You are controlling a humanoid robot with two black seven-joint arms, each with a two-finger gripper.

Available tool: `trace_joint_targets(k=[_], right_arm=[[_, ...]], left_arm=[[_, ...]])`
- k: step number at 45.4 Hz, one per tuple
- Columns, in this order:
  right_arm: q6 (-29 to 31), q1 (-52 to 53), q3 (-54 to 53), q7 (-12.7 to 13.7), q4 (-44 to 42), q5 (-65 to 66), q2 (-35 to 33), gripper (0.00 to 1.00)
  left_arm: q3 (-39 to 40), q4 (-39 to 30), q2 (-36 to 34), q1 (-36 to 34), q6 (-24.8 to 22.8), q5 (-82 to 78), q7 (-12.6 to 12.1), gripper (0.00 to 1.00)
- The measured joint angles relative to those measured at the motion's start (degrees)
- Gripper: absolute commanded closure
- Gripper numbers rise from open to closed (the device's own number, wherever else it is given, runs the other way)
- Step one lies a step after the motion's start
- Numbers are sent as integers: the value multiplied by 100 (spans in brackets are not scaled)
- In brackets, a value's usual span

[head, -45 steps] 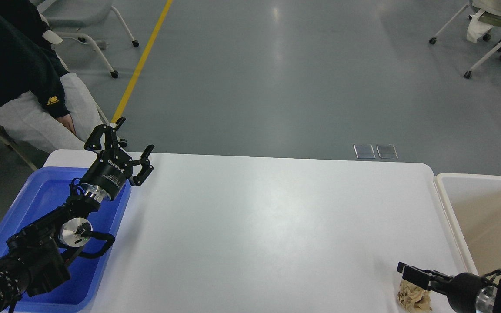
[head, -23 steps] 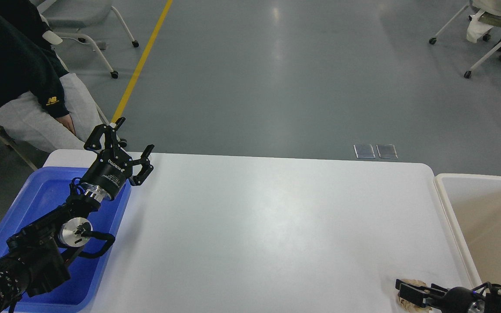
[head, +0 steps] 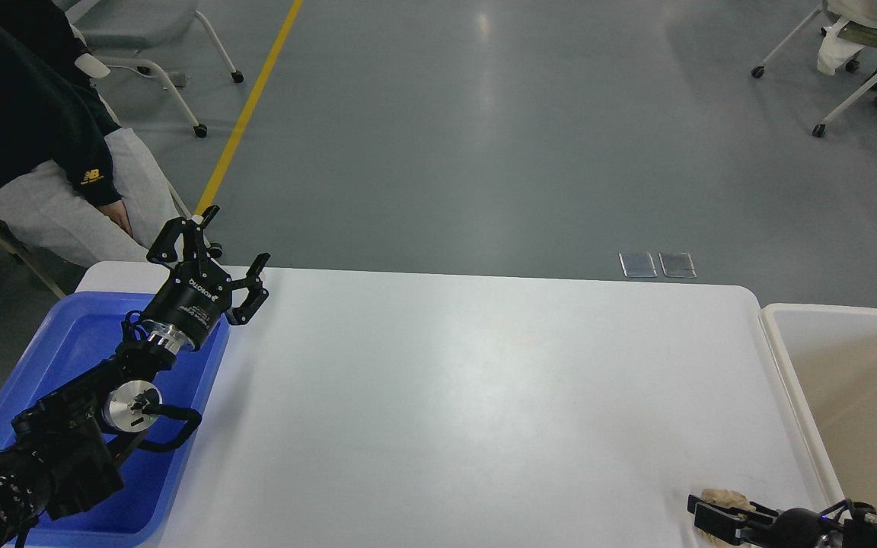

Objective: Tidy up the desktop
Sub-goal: 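Close the right gripper on the crumpled paper ball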

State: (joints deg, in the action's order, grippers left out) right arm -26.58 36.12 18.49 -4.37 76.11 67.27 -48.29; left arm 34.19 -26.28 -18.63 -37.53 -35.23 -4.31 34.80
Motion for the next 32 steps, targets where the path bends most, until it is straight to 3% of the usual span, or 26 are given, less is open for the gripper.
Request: trace_joint_targets(k=[5, 10, 16, 22, 25, 32], right_arm=[[-23, -8, 5, -75, -10, 0, 15, 21], [-41, -14, 21, -154, -14, -8, 16, 42], [-55, -16, 130, -205, -16, -9, 16, 57], [-82, -16, 216, -238, -15, -9, 14, 81], [-91, -16, 246, -261, -14, -8, 9, 100], [-101, -17, 302, -309, 7, -21, -15, 100]], left_arm=[[0, 0, 0, 0, 0, 0, 0, 0], [0, 0, 0, 0, 0, 0, 0, 0], [0, 0, 0, 0, 0, 0, 0, 0], [0, 0, 0, 0, 0, 0, 0, 0], [0, 0, 0, 0, 0, 0, 0, 0], [0, 0, 0, 0, 0, 0, 0, 0]])
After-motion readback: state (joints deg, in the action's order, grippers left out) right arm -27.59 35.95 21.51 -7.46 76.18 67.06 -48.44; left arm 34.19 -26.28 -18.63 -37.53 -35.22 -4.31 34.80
